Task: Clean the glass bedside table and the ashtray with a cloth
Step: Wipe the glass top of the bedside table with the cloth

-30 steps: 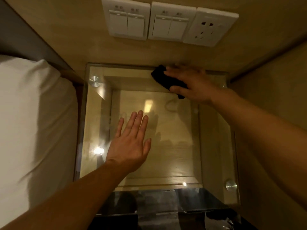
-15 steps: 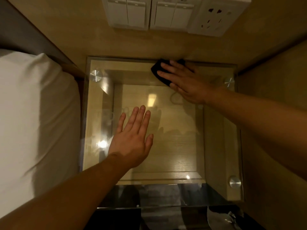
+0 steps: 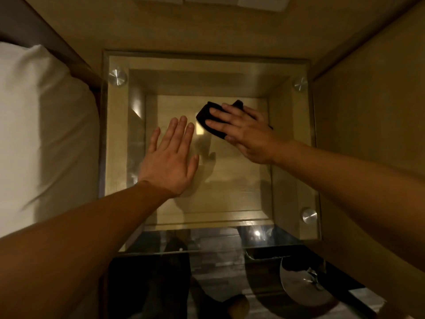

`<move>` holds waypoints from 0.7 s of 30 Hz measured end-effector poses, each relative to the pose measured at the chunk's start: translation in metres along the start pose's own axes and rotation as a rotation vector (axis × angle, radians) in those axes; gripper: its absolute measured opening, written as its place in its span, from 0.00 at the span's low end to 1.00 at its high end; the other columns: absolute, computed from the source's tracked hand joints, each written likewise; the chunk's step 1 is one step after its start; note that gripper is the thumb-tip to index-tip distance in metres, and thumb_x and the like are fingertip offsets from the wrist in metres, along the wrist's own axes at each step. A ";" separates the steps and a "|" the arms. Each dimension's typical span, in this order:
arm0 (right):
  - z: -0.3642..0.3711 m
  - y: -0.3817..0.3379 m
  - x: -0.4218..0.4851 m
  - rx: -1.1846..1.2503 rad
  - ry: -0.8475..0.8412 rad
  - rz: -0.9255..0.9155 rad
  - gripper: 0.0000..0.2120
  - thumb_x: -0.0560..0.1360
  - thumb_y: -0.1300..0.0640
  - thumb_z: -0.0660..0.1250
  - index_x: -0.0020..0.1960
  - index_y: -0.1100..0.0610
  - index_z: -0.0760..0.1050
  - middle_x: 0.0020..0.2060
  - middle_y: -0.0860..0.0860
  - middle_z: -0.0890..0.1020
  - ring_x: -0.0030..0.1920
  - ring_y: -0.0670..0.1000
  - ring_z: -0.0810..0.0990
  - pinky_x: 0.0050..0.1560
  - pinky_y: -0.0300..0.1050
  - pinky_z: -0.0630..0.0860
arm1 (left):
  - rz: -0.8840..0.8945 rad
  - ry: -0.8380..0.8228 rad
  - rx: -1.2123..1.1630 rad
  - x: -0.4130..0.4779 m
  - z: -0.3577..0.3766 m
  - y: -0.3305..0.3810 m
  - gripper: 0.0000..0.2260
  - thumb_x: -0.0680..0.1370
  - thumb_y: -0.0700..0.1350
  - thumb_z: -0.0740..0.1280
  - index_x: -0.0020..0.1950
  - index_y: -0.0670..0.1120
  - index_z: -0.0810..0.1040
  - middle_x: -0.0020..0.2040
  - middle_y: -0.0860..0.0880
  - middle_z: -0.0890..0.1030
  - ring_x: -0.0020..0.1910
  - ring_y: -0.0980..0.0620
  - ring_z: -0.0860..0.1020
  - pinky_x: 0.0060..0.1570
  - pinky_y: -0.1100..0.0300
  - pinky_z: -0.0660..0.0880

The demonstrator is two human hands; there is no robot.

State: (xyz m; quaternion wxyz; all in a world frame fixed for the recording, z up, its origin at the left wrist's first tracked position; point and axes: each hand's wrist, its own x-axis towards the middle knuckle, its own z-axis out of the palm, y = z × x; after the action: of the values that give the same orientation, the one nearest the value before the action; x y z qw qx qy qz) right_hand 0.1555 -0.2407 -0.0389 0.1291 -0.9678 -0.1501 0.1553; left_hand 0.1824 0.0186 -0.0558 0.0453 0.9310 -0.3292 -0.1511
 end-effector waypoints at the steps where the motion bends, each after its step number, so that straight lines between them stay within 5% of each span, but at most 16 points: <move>1: 0.004 -0.004 -0.007 -0.004 0.004 -0.002 0.27 0.83 0.51 0.54 0.81 0.39 0.54 0.82 0.42 0.55 0.82 0.49 0.52 0.77 0.59 0.55 | 0.001 0.011 0.005 0.000 0.000 0.000 0.32 0.85 0.61 0.43 0.85 0.46 0.44 0.86 0.45 0.44 0.84 0.49 0.42 0.82 0.42 0.44; 8: 0.036 -0.032 -0.050 -0.020 0.070 0.030 0.25 0.82 0.47 0.50 0.79 0.39 0.59 0.80 0.42 0.62 0.81 0.50 0.58 0.75 0.57 0.58 | 0.006 0.031 0.005 -0.001 0.000 0.001 0.31 0.85 0.60 0.44 0.85 0.46 0.45 0.86 0.46 0.45 0.85 0.49 0.43 0.82 0.41 0.45; 21: 0.070 -0.077 -0.124 0.037 0.051 -0.006 0.25 0.84 0.48 0.56 0.80 0.40 0.56 0.81 0.42 0.57 0.82 0.49 0.53 0.77 0.59 0.55 | 0.011 0.062 0.034 -0.006 0.001 0.002 0.31 0.85 0.60 0.44 0.85 0.46 0.46 0.86 0.45 0.46 0.85 0.48 0.45 0.81 0.41 0.45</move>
State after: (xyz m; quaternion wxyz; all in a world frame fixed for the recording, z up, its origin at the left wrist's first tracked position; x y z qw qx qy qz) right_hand -0.0002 -0.1962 -0.0474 0.1511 -0.9684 -0.1470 0.1329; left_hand 0.1765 0.0204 -0.0549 0.0407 0.9341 -0.3351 -0.1162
